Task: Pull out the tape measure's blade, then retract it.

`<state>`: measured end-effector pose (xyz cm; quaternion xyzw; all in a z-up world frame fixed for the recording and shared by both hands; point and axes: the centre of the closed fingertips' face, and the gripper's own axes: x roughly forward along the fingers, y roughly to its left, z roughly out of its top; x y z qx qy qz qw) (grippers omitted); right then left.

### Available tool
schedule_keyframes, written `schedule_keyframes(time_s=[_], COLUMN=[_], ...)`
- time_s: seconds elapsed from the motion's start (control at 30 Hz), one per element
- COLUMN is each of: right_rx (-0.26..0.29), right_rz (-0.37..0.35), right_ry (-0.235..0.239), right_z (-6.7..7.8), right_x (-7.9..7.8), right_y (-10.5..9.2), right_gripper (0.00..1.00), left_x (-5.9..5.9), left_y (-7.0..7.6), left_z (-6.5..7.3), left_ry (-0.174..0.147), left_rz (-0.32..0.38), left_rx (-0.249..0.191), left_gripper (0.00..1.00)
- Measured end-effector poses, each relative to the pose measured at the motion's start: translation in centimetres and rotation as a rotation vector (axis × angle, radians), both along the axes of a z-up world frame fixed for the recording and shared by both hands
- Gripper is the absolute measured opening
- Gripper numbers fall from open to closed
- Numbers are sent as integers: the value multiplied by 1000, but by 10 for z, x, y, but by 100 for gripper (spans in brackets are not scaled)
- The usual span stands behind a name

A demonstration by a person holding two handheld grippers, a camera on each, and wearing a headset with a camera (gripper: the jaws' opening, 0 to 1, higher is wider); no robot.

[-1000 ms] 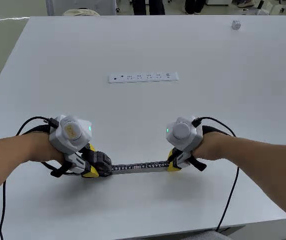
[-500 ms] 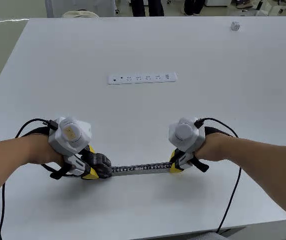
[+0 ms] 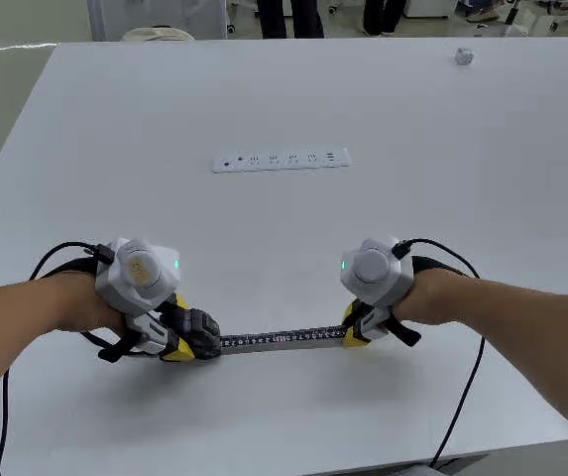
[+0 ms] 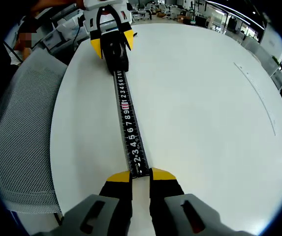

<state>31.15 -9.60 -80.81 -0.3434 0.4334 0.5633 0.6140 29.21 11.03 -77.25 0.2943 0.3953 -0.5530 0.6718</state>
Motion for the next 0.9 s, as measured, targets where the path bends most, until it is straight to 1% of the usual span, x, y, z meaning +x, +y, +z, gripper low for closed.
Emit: schedule_keyframes(time_s=[0.5, 0.9], right_rx=[10, 7], right_rz=[-13, -21], right_ry=[3, 3], right_z=[0, 0], right_x=[1, -1], right_y=[-9, -16], right_gripper=[11, 11], left_x=[0, -1], left_y=[0, -2], left_z=[0, 1], left_ry=[2, 1], left_rz=[-1, 4], left_rx=[0, -1], left_gripper=[34, 34])
